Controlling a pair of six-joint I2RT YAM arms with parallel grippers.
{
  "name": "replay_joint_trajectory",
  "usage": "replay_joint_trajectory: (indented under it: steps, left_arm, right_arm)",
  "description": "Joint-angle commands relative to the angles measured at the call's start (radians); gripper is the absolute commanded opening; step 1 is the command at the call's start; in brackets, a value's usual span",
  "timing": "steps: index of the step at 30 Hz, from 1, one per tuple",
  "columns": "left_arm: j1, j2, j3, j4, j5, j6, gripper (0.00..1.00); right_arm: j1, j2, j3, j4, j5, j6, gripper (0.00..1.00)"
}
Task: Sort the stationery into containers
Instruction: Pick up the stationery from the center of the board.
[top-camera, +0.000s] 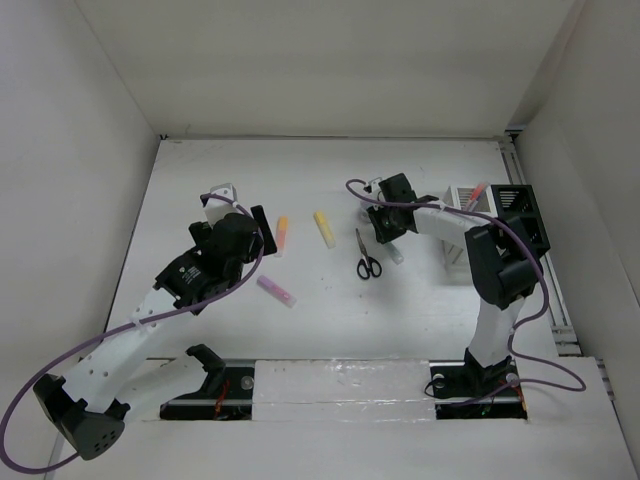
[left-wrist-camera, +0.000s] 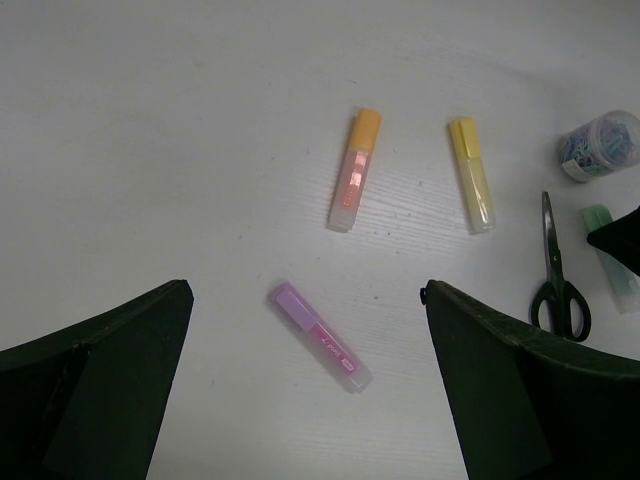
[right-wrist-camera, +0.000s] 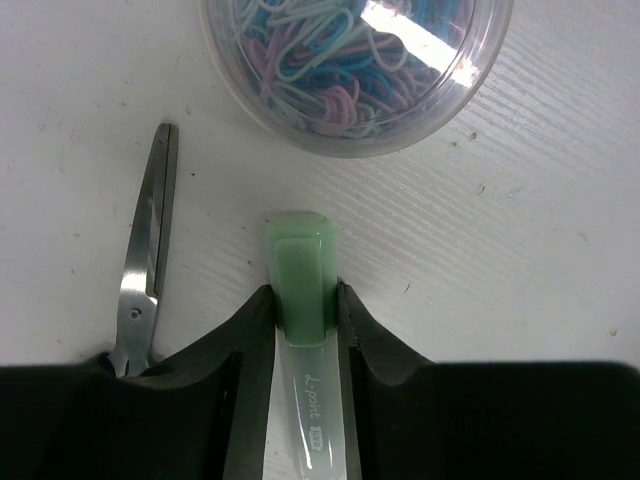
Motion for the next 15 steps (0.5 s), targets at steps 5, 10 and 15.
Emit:
replay_joint_trajectory:
  steps: [5, 10, 15]
  left_arm:
    - [0.003, -0.021, 0.012, 0.021, 0.003, 0.010, 1.00]
    - [0.003, -0.021, 0.012, 0.021, 0.003, 0.010, 1.00]
    - [0.003, -0.021, 0.012, 0.021, 0.003, 0.010, 1.00]
  right_arm:
    - [-0.002, -0.039, 0.002, -0.038, 0.017, 0.002, 0.06]
    - [-0.002, -0.149, -0.009, -0.038, 0.049, 0.031, 0.00]
    - [-0.013, -0.317, -0.032, 0.011, 0.035, 0.040, 0.00]
